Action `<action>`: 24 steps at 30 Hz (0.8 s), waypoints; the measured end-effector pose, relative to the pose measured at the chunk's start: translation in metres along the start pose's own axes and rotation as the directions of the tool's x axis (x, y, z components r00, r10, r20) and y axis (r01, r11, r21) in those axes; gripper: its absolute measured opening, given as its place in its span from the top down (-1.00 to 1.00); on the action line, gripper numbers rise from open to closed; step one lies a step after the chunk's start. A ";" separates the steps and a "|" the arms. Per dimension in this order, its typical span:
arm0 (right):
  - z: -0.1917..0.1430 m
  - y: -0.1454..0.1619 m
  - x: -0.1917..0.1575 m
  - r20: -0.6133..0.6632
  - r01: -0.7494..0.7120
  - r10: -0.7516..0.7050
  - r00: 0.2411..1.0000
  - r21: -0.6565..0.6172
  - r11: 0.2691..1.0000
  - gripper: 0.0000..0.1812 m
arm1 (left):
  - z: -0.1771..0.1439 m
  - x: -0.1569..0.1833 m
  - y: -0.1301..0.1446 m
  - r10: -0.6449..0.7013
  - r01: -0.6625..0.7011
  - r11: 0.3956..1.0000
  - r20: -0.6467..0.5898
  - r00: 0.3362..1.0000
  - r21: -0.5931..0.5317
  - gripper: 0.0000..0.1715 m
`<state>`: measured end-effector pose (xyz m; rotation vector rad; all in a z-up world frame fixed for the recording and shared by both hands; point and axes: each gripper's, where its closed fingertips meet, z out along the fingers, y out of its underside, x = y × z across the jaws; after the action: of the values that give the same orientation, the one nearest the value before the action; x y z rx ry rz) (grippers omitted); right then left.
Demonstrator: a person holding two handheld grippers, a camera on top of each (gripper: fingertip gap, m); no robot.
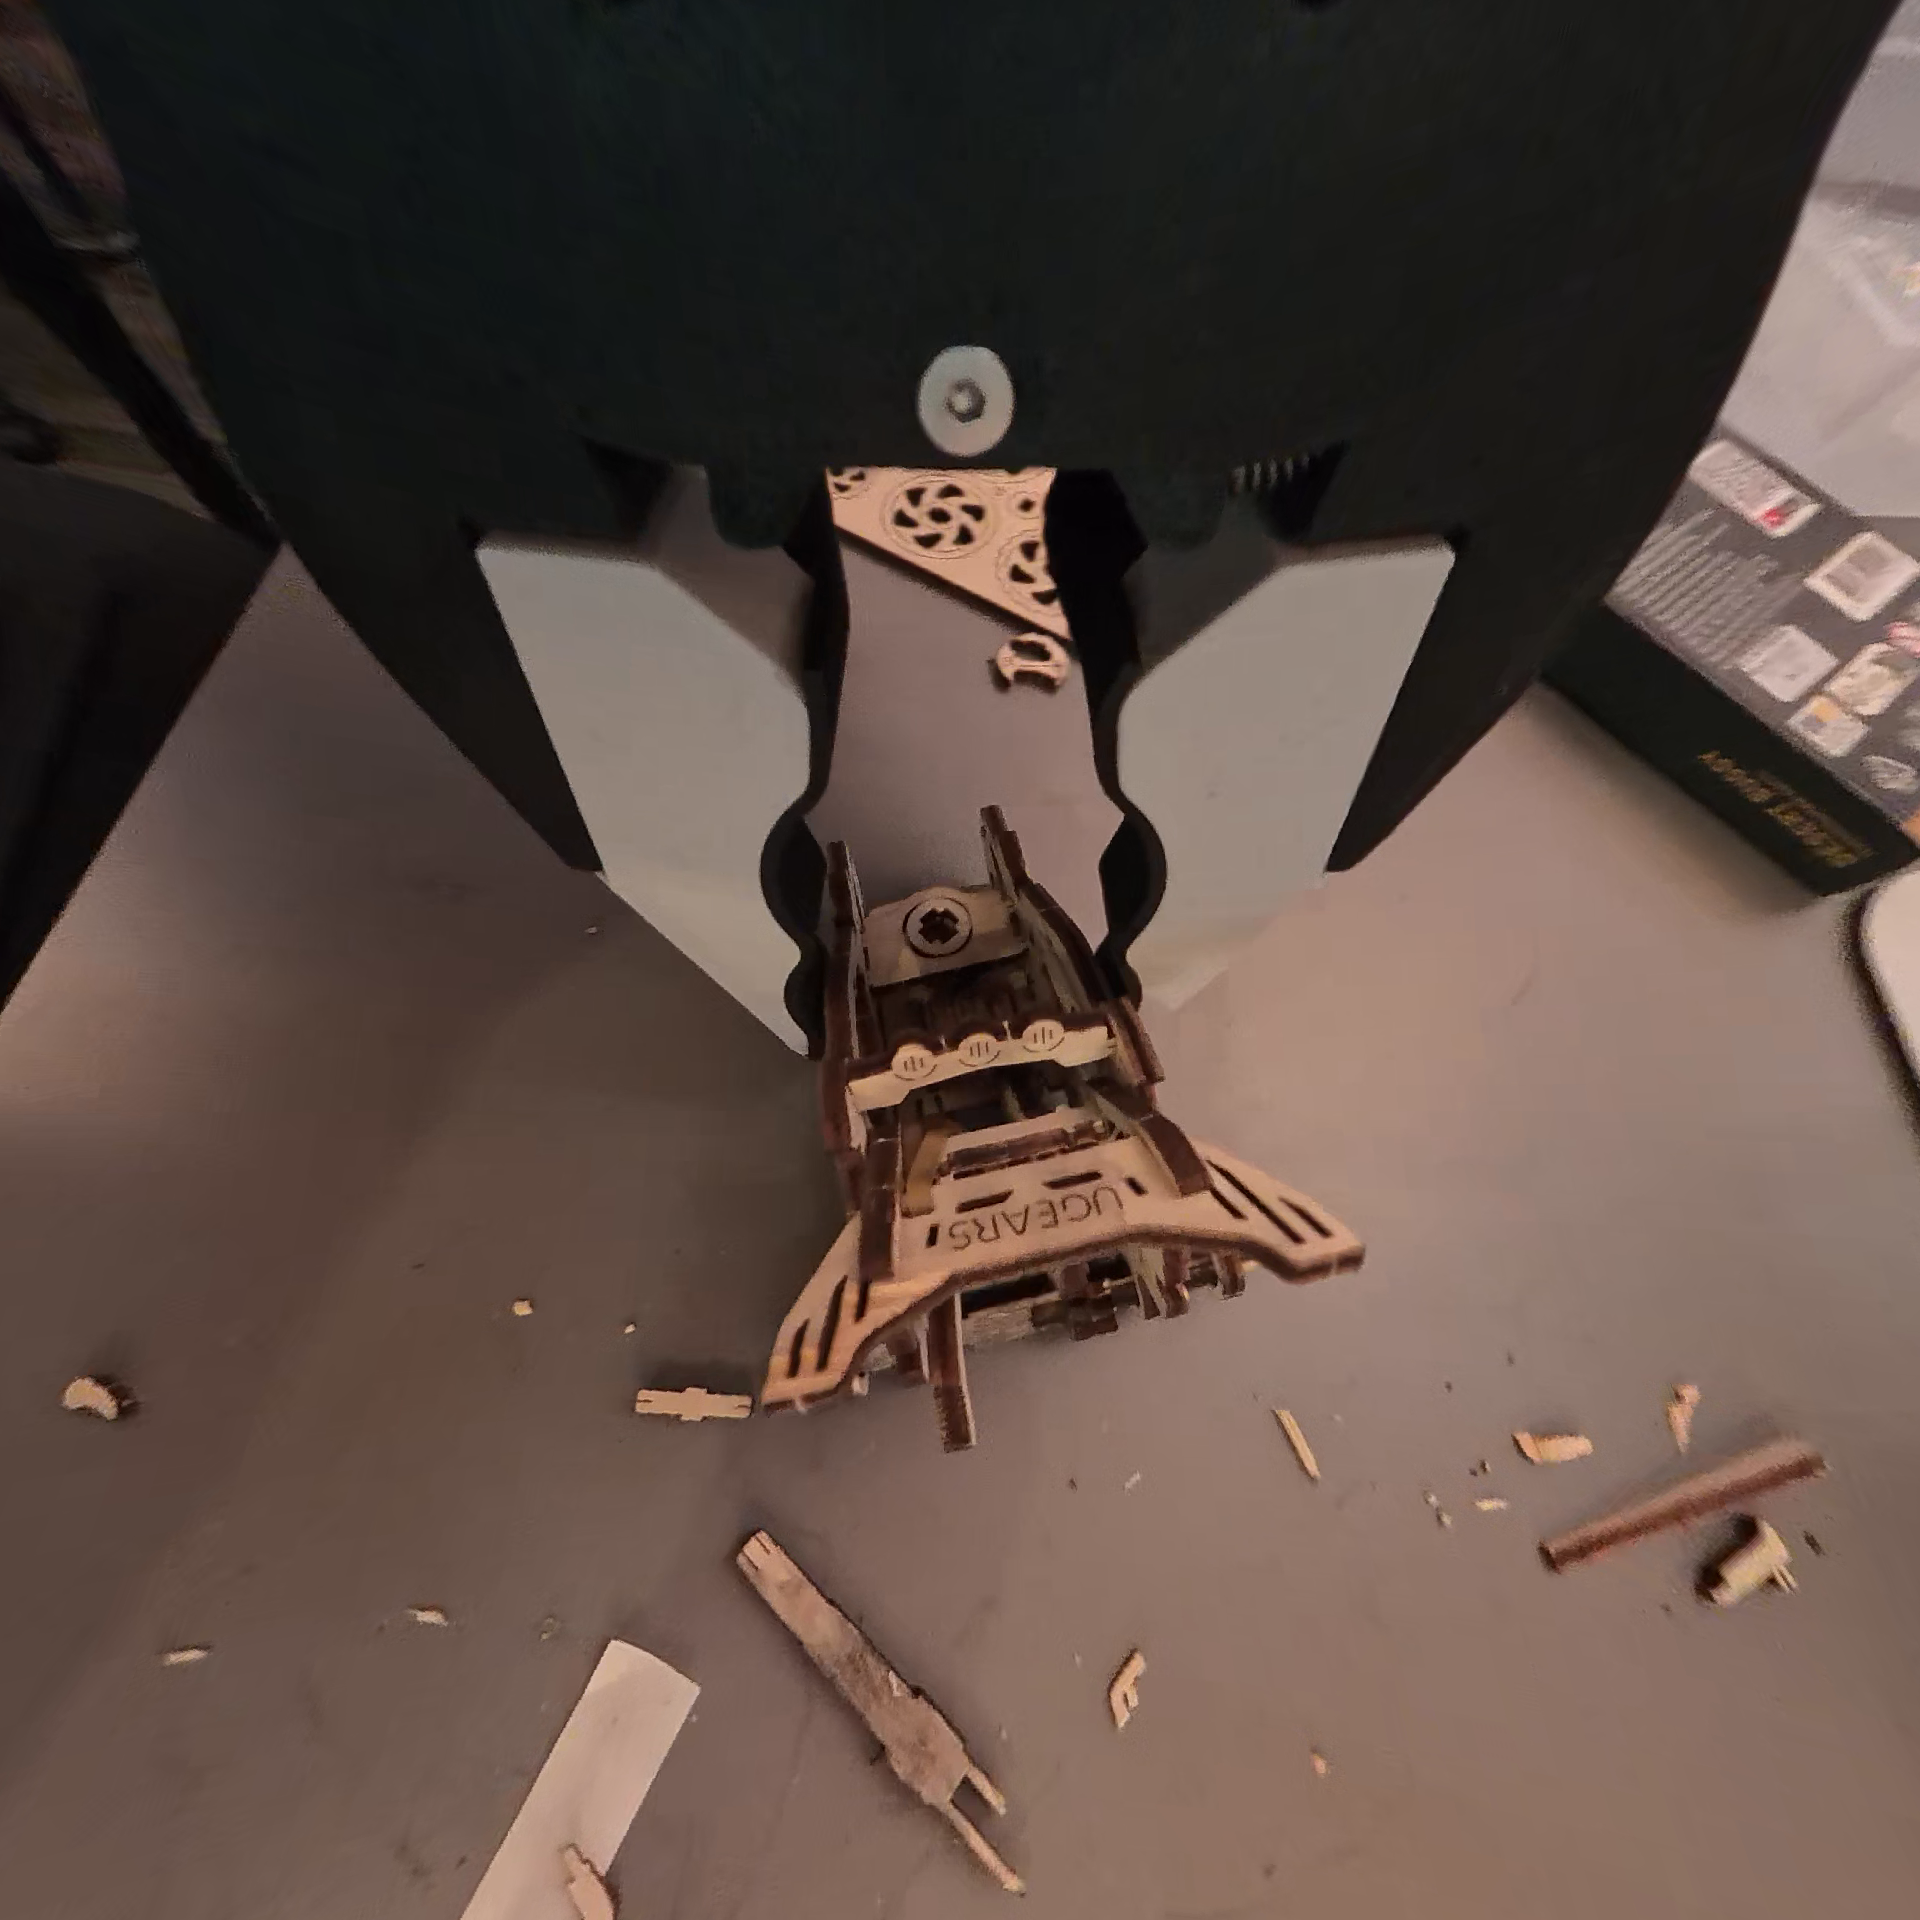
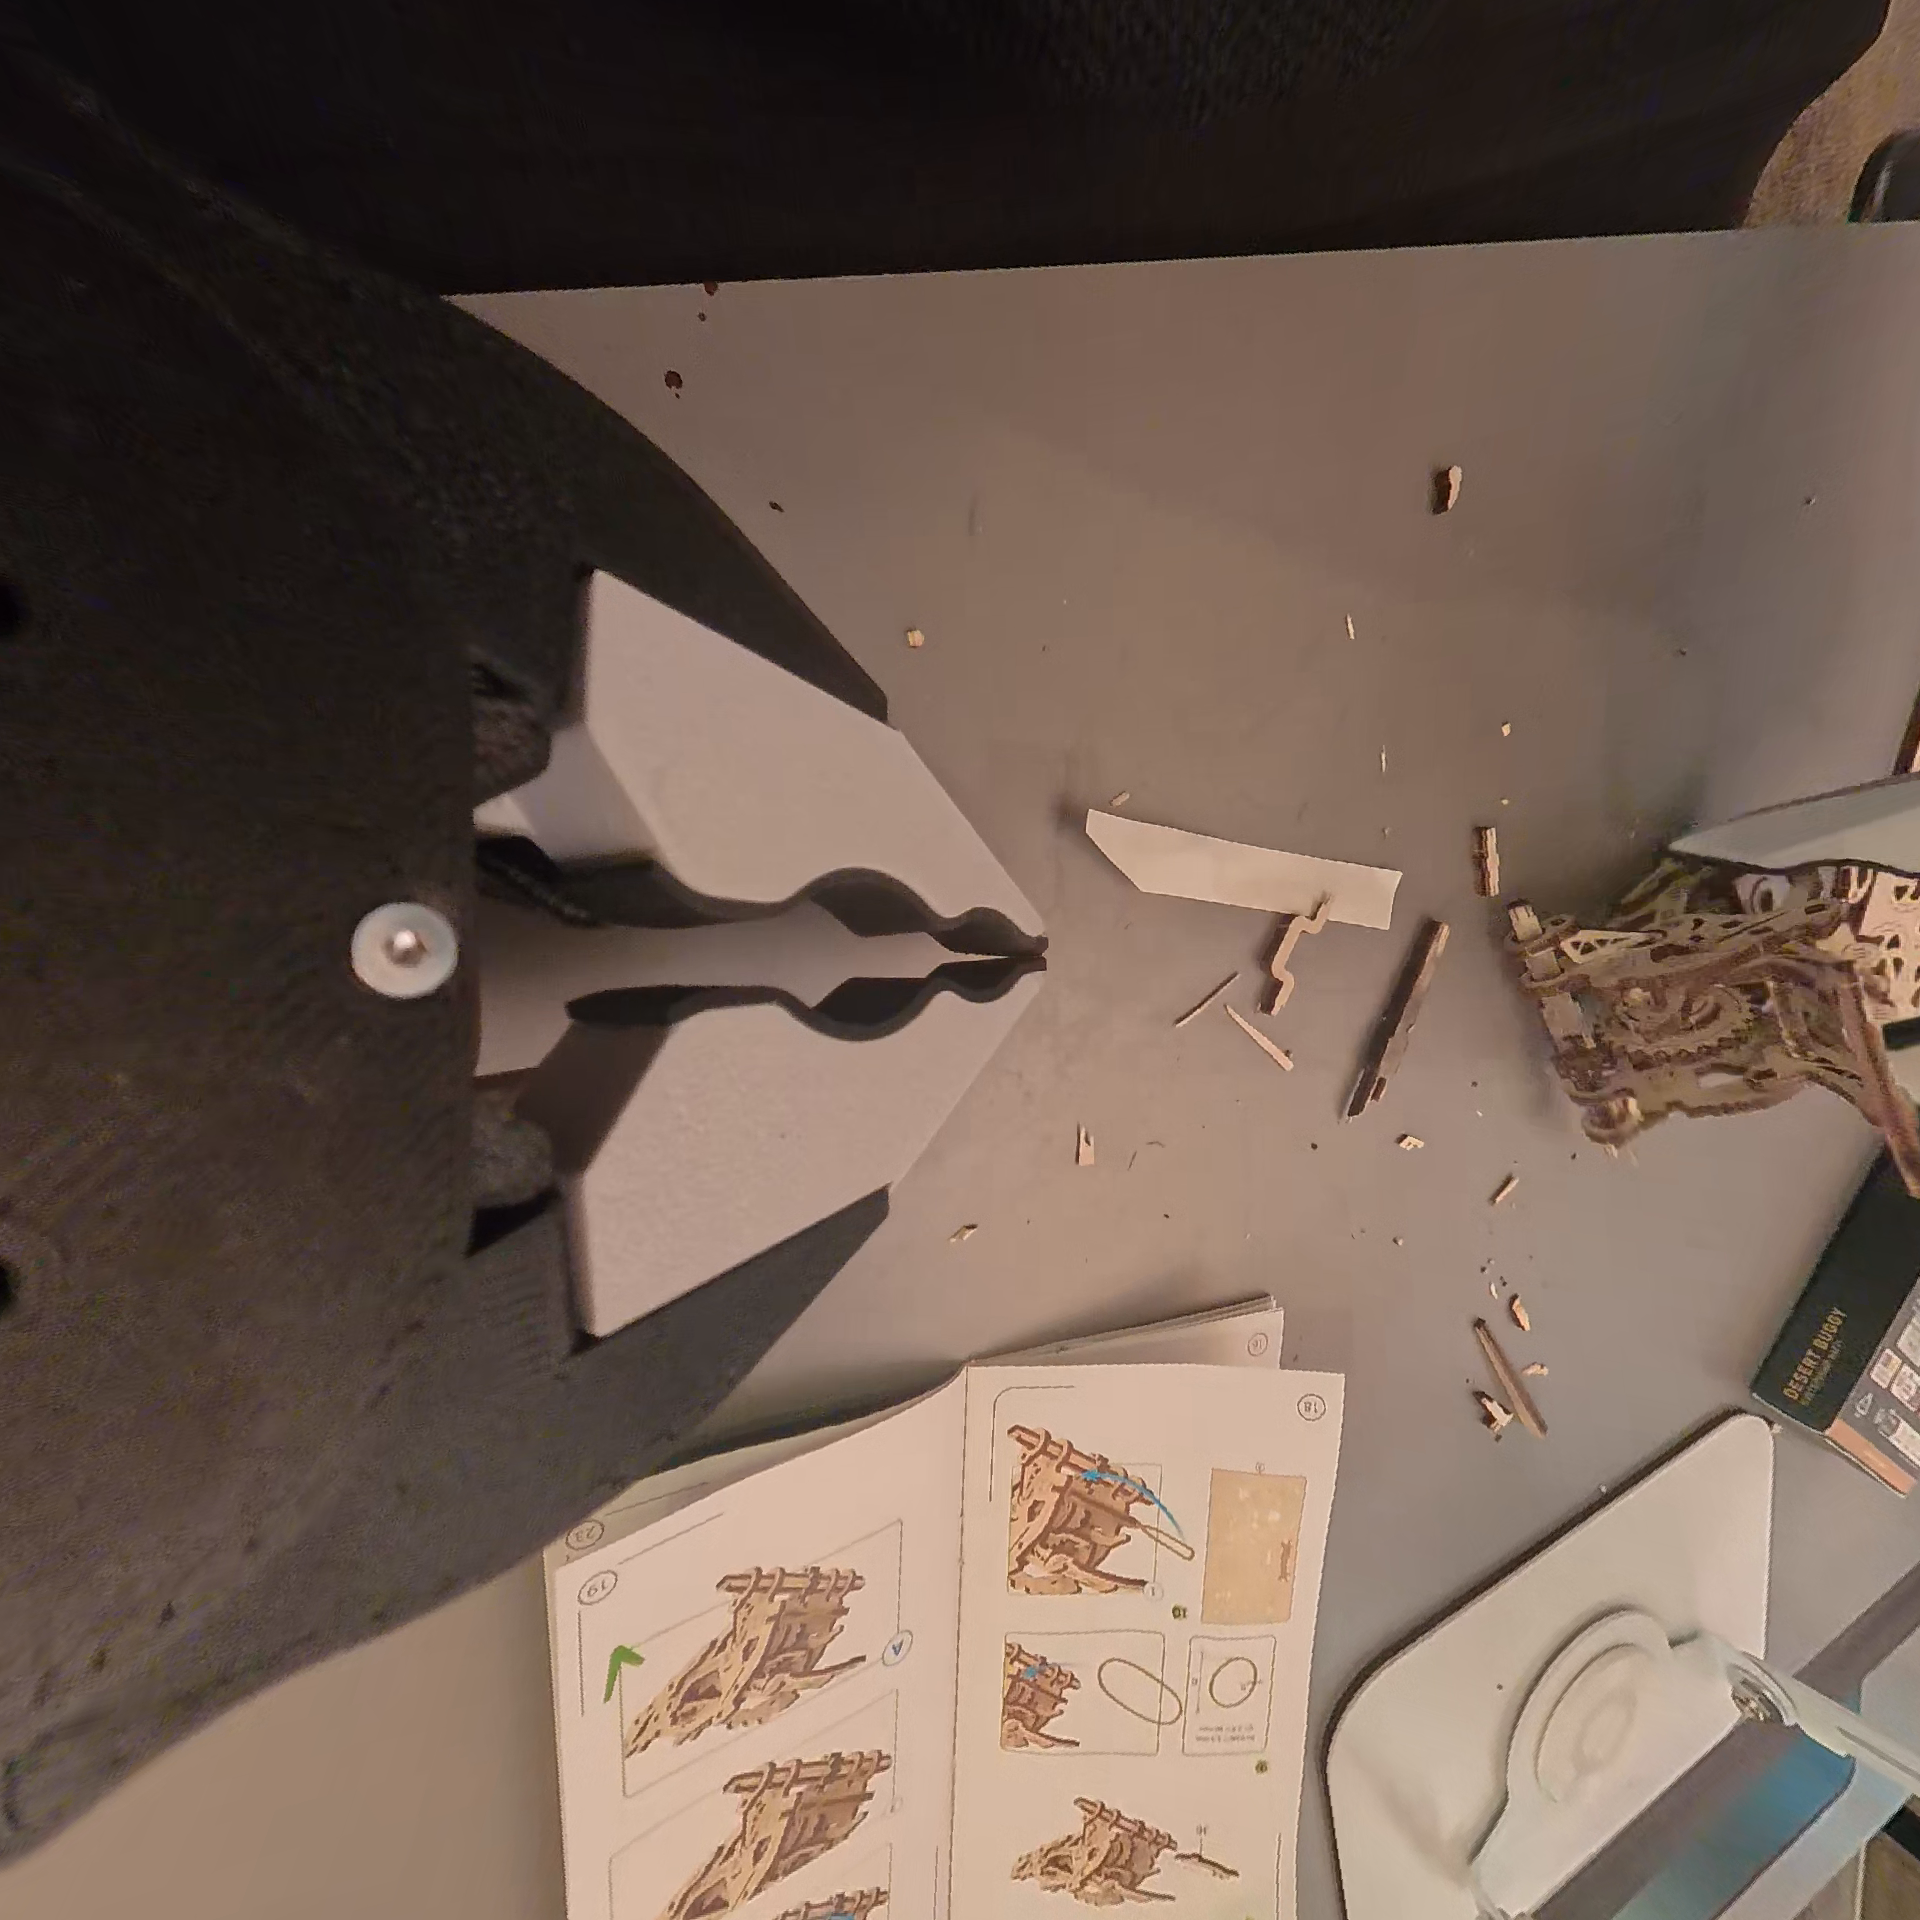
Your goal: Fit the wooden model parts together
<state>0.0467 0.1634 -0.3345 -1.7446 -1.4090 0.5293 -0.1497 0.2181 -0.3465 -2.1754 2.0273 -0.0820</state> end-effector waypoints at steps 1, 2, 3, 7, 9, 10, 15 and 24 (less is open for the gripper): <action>0.000 0.000 0.000 -0.002 0.001 -0.001 1.000 0.000 1.000 1.00 | -0.002 -0.002 -0.001 0.025 -0.025 1.000 0.026 0.999 0.005 0.43; 0.000 0.000 0.000 -0.004 0.001 -0.001 1.000 0.000 1.000 1.00 | -0.003 -0.004 -0.003 0.044 -0.044 0.999 0.047 0.998 0.010 0.44; 0.000 0.000 0.001 -0.006 0.001 -0.001 1.000 -0.001 1.000 1.00 | -0.005 -0.006 -0.004 0.061 -0.062 0.998 0.072 0.996 0.011 0.44; 0.000 0.000 0.001 -0.013 0.004 -0.004 1.000 0.000 1.000 1.00 | -0.011 -0.012 -0.009 0.122 -0.127 0.992 0.150 0.981 0.026 0.44; 0.000 0.000 0.001 -0.014 0.007 -0.007 1.000 0.000 1.000 1.00 | -0.013 -0.012 -0.011 0.140 -0.146 0.989 0.170 0.975 0.022 0.44; 0.000 0.000 0.001 -0.014 0.009 -0.009 1.000 0.003 1.000 1.00 | -0.013 -0.012 -0.011 0.142 -0.147 0.989 0.167 0.976 0.021 0.44; -0.001 -0.002 0.001 -0.023 0.016 -0.015 1.000 0.012 1.000 1.00 | -0.011 -0.005 -0.004 0.127 -0.127 0.992 0.116 0.985 -0.001 0.44; -0.003 -0.003 -0.001 -0.031 0.044 -0.043 0.999 0.024 0.999 1.00 | -0.002 0.001 0.005 0.085 -0.084 0.996 0.042 0.996 -0.015 0.43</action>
<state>0.0467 0.1618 -0.3306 -1.6919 -1.4103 0.4920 -0.1552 0.2165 -0.3456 -2.0779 2.0990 -0.0111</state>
